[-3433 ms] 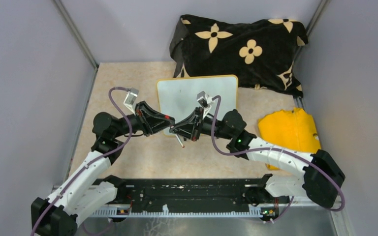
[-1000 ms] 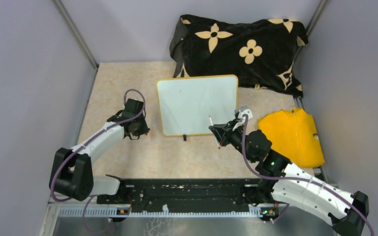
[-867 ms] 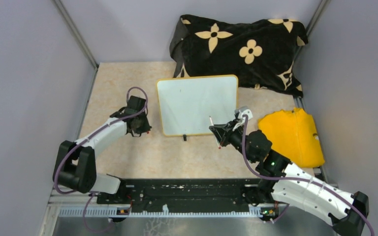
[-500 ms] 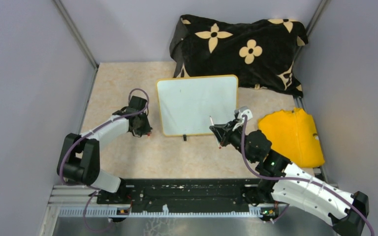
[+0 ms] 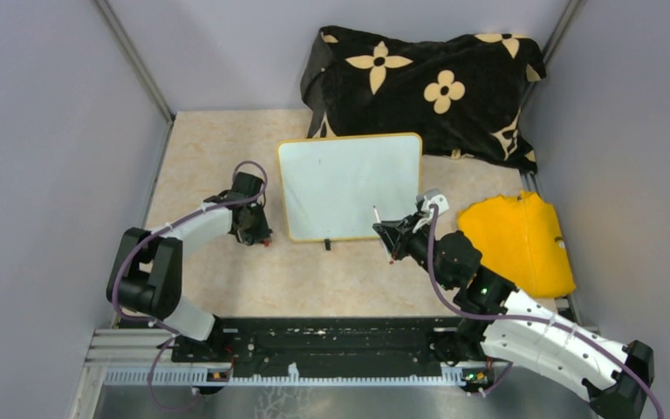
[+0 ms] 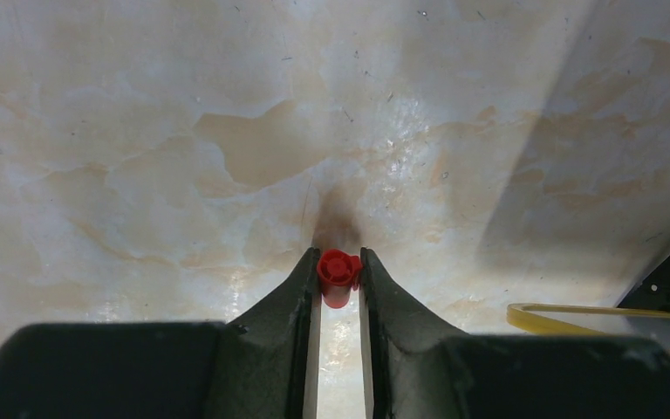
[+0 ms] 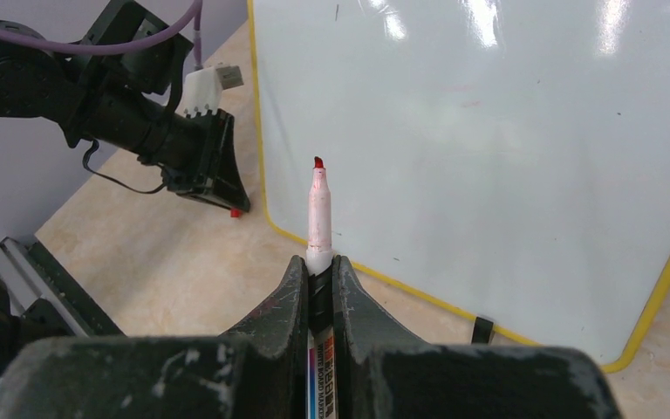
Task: Write a sentence on the whiteboard
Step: Place the pen cap at the center of the board.
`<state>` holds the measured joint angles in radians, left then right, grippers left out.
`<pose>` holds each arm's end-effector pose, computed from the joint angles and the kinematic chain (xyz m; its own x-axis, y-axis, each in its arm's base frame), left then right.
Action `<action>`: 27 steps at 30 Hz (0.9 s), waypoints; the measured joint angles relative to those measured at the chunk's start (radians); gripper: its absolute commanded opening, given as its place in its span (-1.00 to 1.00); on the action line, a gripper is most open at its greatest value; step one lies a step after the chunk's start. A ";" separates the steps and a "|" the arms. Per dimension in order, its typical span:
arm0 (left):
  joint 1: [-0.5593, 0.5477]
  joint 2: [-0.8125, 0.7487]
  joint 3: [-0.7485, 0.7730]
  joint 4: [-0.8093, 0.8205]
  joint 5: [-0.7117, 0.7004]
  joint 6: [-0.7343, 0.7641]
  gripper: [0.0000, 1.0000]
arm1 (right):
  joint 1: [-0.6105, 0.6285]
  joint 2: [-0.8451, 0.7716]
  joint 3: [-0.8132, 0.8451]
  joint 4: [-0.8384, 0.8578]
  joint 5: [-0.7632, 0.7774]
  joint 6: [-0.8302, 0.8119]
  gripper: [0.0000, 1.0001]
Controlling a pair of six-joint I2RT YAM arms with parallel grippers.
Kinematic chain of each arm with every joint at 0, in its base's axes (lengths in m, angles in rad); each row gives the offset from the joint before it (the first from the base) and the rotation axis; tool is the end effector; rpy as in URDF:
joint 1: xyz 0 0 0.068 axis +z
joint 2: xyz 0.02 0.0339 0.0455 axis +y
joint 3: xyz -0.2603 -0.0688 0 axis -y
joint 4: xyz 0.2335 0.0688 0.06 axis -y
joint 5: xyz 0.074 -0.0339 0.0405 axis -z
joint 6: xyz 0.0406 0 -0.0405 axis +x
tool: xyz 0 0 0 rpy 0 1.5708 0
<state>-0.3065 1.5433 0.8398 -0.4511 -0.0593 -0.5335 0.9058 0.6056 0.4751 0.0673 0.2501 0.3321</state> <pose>0.2639 -0.0810 0.1637 -0.8924 -0.2501 -0.3757 -0.2038 0.9660 -0.1589 0.1057 0.1185 0.2836 -0.2357 0.2113 -0.9486 -0.5640 0.7651 0.3106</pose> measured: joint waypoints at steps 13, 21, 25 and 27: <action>0.001 0.006 0.000 0.010 0.026 -0.001 -0.25 | 0.000 -0.002 0.000 -0.008 0.011 -0.001 -1.00; 0.001 -0.012 -0.008 0.010 0.020 -0.020 0.08 | 0.000 -0.002 0.000 -0.010 0.011 -0.005 -1.00; 0.001 -0.101 -0.034 -0.003 -0.007 -0.032 0.26 | 0.000 -0.005 0.005 -0.027 0.009 -0.010 -1.00; 0.001 -0.175 -0.035 -0.009 -0.016 -0.027 0.29 | 0.000 -0.010 0.010 -0.040 -0.002 -0.010 -1.00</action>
<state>-0.3058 1.3685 0.8051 -0.4599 -0.0753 -0.5610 0.9058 0.5953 0.4850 0.0277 0.2481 0.3222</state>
